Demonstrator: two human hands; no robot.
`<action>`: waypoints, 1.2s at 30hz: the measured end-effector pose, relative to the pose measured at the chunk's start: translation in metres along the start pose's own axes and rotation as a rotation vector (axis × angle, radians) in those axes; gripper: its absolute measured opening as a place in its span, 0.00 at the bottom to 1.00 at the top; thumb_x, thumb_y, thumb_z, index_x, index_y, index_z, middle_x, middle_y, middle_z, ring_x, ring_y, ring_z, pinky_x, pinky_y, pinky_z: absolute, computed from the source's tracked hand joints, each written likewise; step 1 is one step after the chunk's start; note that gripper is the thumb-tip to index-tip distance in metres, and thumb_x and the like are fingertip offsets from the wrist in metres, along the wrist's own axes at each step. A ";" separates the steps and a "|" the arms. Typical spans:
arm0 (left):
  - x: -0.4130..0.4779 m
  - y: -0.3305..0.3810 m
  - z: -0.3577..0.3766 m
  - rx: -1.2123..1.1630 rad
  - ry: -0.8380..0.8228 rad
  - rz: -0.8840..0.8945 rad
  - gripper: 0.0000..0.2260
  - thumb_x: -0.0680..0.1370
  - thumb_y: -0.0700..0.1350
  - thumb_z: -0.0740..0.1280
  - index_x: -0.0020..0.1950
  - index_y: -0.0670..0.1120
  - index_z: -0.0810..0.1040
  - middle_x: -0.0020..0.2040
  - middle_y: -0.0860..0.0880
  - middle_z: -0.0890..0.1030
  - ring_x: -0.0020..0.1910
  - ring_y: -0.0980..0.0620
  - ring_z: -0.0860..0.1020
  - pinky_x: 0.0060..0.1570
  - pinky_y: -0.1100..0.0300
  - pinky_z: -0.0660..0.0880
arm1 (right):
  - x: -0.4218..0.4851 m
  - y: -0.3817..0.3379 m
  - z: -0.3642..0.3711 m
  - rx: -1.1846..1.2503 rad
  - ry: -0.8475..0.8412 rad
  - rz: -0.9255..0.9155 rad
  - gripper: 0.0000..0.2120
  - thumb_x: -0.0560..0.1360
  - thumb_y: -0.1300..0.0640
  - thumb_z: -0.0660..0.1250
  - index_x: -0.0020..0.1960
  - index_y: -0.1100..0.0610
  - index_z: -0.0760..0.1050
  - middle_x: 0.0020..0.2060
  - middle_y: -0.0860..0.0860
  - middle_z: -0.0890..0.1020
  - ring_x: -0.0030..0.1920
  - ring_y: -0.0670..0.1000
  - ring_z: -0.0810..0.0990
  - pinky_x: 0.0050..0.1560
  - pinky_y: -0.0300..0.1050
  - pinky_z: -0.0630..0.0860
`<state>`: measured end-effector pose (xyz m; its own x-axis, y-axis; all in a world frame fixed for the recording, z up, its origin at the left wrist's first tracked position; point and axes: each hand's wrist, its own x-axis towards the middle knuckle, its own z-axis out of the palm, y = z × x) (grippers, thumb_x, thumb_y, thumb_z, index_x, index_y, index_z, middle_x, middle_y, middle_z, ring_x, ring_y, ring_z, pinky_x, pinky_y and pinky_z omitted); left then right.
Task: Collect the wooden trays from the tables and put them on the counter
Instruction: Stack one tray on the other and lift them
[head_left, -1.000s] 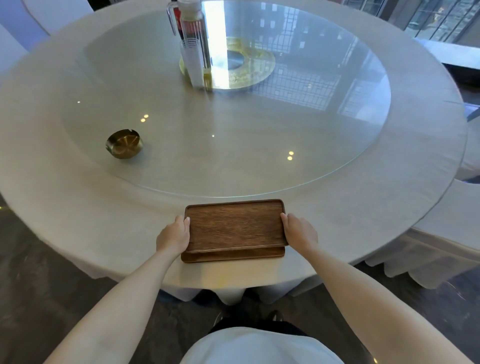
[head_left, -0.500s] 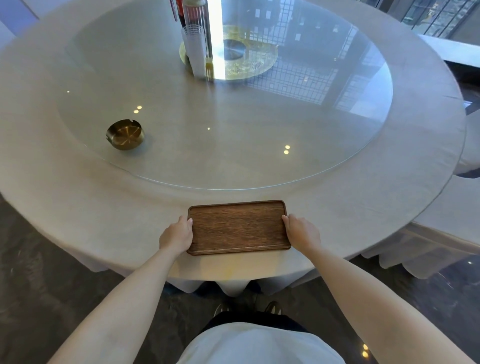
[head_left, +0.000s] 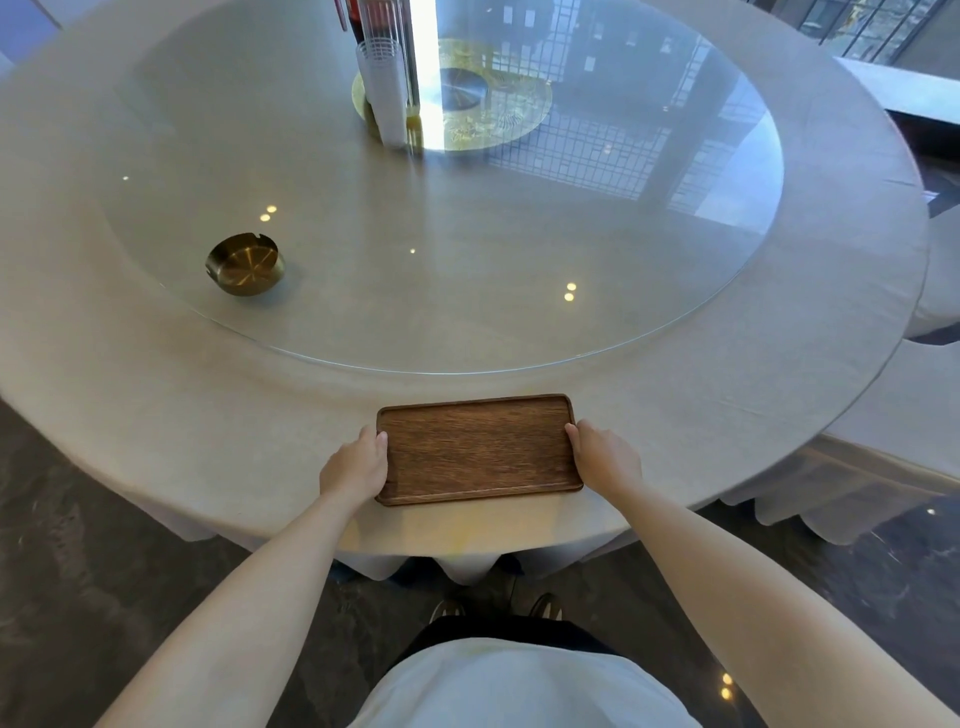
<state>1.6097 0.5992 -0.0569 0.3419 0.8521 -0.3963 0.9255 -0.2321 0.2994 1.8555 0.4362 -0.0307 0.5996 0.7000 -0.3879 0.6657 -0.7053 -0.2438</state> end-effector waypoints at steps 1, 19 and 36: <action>0.000 0.000 0.000 -0.001 -0.011 -0.021 0.20 0.81 0.52 0.45 0.61 0.41 0.68 0.55 0.38 0.78 0.54 0.38 0.76 0.46 0.53 0.69 | 0.000 0.000 0.000 0.023 -0.014 0.007 0.20 0.81 0.48 0.45 0.50 0.61 0.69 0.46 0.61 0.81 0.46 0.61 0.79 0.41 0.50 0.72; 0.003 0.006 0.000 -0.279 -0.222 -0.200 0.36 0.69 0.69 0.61 0.63 0.41 0.67 0.60 0.43 0.75 0.58 0.42 0.75 0.57 0.48 0.73 | 0.001 -0.003 0.006 0.322 -0.160 0.202 0.25 0.75 0.38 0.56 0.51 0.61 0.70 0.43 0.55 0.78 0.45 0.56 0.77 0.41 0.46 0.70; 0.011 0.047 -0.006 -0.307 -0.166 -0.023 0.31 0.69 0.66 0.65 0.52 0.38 0.71 0.49 0.43 0.77 0.47 0.43 0.75 0.42 0.53 0.70 | -0.034 0.026 0.010 0.760 -0.007 0.354 0.22 0.71 0.38 0.63 0.48 0.57 0.68 0.40 0.50 0.76 0.40 0.48 0.76 0.37 0.43 0.73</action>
<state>1.6557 0.6005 -0.0422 0.3662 0.7620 -0.5340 0.8496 -0.0397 0.5259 1.8480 0.3928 -0.0326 0.7127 0.4238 -0.5590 -0.0440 -0.7683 -0.6385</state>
